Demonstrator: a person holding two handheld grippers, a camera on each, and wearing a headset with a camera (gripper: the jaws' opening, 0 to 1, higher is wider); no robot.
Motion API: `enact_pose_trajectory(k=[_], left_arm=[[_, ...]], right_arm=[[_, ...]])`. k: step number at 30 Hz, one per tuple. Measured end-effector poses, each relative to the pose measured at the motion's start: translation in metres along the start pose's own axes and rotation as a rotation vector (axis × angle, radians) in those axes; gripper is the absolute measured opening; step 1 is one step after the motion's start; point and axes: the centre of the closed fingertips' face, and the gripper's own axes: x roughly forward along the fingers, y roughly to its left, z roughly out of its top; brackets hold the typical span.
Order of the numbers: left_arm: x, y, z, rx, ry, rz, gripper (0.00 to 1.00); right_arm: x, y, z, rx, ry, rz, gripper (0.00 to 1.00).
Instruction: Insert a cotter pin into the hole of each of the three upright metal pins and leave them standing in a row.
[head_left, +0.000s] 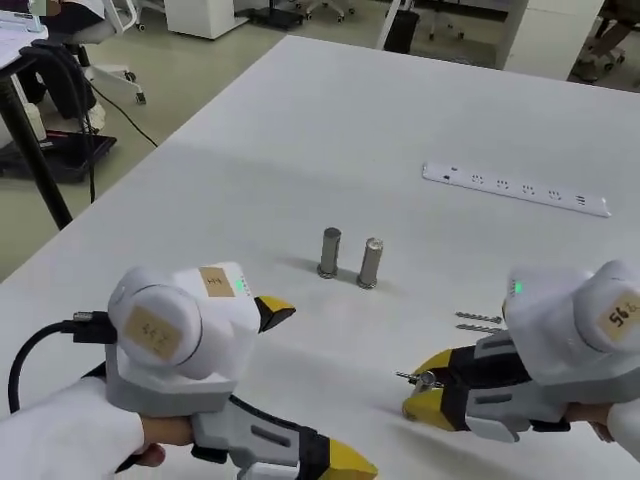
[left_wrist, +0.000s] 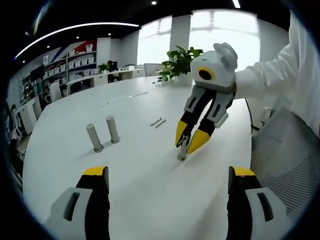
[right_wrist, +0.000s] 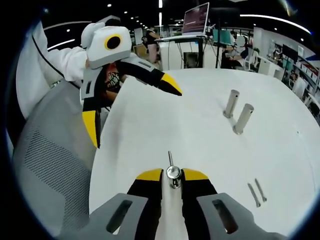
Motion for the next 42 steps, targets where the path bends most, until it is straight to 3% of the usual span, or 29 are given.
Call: enact_pose_trajectory(k=[6,11,15,18,23,29,42], left_arm=[[-0.004,0.007,0.001,-0.028,-0.023,0.023,0.99],[-0.013,0.008,-0.002,-0.001,0.003,0.027,0.99],[-0.022,0.014,-0.002,0.008,0.007,0.040,0.99],[-0.026,0.019,-0.002,-0.004,-0.002,0.052,0.99],[-0.028,0.022,-0.003,-0.017,-0.006,0.063,0.99],[-0.030,0.024,-0.004,-0.032,-0.015,0.069,0.99],[-0.029,0.025,-0.004,-0.056,-0.023,0.073,0.99]], right_arm=[[0.000,-0.001,0.000,0.017,0.003,-0.001,0.05],[-0.002,-0.007,0.001,-0.037,0.027,-0.036,0.04],[-0.004,-0.016,0.014,-0.027,-0.003,-0.032,0.04],[-0.004,-0.024,0.024,-0.080,-0.001,-0.037,0.04],[0.005,-0.035,0.039,-0.091,-0.008,-0.030,0.04],[0.019,-0.037,0.045,-0.101,-0.004,-0.003,0.04],[0.035,-0.044,0.042,-0.100,0.017,0.006,0.04]])
